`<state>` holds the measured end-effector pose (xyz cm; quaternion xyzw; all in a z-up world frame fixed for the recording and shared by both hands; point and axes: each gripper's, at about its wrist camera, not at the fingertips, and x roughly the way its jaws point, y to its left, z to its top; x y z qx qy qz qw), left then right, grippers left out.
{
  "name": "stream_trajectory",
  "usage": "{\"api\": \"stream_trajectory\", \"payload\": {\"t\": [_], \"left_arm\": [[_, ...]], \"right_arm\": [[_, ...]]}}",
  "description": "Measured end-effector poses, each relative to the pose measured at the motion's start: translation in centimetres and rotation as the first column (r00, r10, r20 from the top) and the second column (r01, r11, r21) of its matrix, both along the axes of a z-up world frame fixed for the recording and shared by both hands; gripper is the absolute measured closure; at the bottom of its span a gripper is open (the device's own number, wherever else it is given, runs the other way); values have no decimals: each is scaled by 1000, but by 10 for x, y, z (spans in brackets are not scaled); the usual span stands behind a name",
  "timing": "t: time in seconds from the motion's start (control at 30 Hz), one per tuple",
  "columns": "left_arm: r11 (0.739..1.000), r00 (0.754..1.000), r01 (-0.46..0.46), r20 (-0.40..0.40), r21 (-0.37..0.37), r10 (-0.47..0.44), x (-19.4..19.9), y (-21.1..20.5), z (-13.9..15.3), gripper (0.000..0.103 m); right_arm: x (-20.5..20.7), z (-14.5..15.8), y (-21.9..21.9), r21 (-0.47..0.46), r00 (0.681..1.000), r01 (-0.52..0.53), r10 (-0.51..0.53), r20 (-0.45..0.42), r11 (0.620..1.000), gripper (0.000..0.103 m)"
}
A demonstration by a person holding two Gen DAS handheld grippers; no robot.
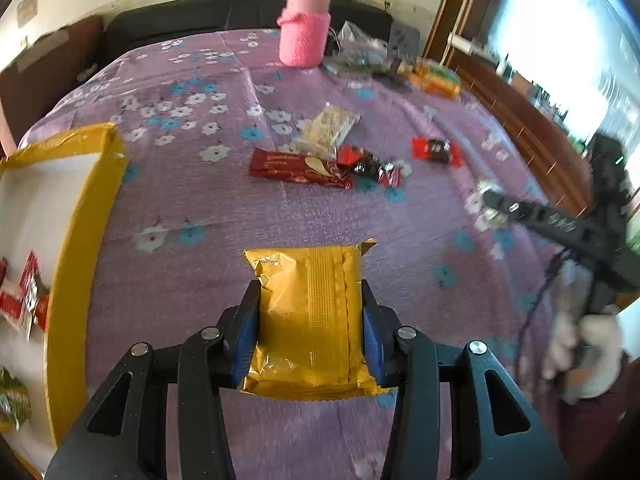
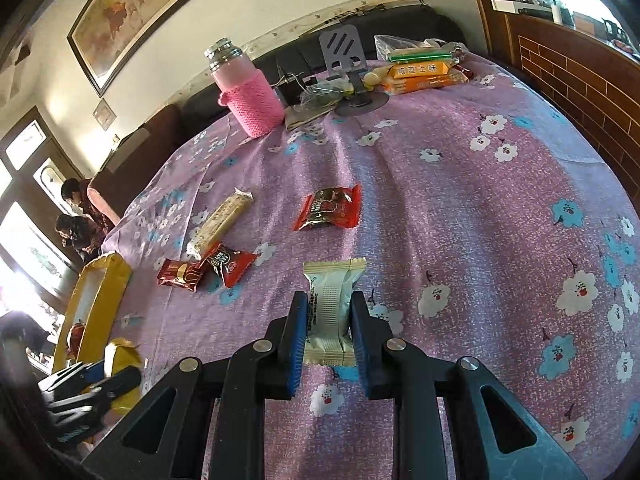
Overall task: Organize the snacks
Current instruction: 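Carry the yellow pack into the tray with the left tool while the right tool drops the white cake there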
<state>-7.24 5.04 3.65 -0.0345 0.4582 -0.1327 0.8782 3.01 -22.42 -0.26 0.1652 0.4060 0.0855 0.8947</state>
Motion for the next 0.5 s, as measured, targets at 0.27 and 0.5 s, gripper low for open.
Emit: {"api": "stream_trajectory", "payload": {"t": [0.27, 0.5], "left_arm": [[981, 988, -18, 145, -194, 47, -50, 60, 70, 61], [945, 959, 24, 276, -326, 70, -109, 124, 154, 60]], "right_arm": [[-4, 1, 7, -39, 999, 17, -16, 42, 999, 81], [-49, 58, 14, 24, 988, -14, 10, 152, 1000, 81]]}}
